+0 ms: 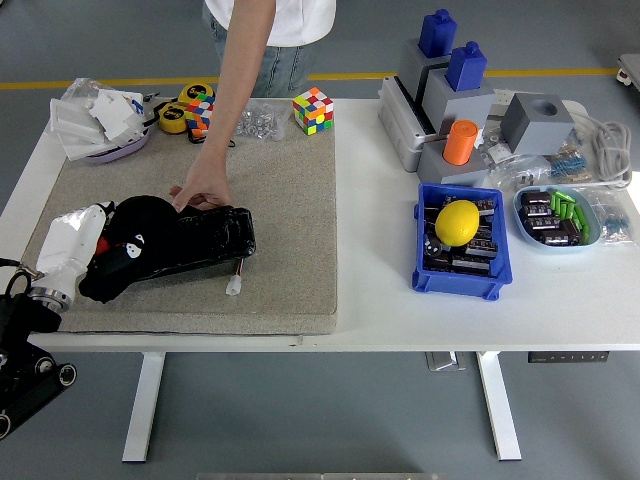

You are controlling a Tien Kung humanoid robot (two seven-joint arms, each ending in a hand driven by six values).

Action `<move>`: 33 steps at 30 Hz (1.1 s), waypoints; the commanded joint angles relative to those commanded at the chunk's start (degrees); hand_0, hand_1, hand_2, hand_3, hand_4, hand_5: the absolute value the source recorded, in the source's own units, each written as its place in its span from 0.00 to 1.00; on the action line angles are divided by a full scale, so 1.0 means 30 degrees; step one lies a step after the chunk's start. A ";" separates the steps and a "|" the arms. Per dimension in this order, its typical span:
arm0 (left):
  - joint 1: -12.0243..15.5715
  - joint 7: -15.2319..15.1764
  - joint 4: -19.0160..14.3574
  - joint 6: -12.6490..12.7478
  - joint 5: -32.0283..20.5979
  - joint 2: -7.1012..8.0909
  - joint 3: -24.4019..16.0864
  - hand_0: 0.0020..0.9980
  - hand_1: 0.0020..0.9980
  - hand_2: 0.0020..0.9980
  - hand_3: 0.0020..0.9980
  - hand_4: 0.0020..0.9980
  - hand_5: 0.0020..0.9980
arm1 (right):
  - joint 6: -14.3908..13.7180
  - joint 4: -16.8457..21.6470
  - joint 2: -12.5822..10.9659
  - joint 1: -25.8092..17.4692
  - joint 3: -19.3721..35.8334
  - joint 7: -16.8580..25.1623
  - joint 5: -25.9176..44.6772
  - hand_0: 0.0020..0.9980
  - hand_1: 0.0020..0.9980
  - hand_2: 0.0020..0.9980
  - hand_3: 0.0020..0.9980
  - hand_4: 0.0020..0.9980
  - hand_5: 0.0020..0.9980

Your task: Pick the rag up,wipe the panel,place it on the desk

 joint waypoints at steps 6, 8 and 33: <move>0.0274 0.0019 -0.0028 0.0000 0.0271 0.0307 -0.0673 0.19 0.10 0.27 0.59 0.55 0.37 | -0.0008 -0.0023 0.0021 0.0002 0.0004 0.0009 -0.0001 0.74 0.63 0.69 0.60 0.97 0.58; 0.0343 0.0027 -0.0030 0.0000 0.0322 0.0377 -0.0862 0.19 0.10 0.27 0.59 0.55 0.37 | -0.0010 -0.0018 0.0038 -0.0005 0.0027 0.0021 -0.0009 0.74 0.63 0.69 0.60 0.97 0.58; 0.1687 -0.0218 0.0584 0.0000 0.0609 0.1085 -0.3445 0.19 0.10 0.27 0.59 0.55 0.37 | 0.0021 -0.0028 0.0023 -0.0020 0.0321 0.0016 -0.0070 0.74 0.63 0.69 0.60 0.97 0.58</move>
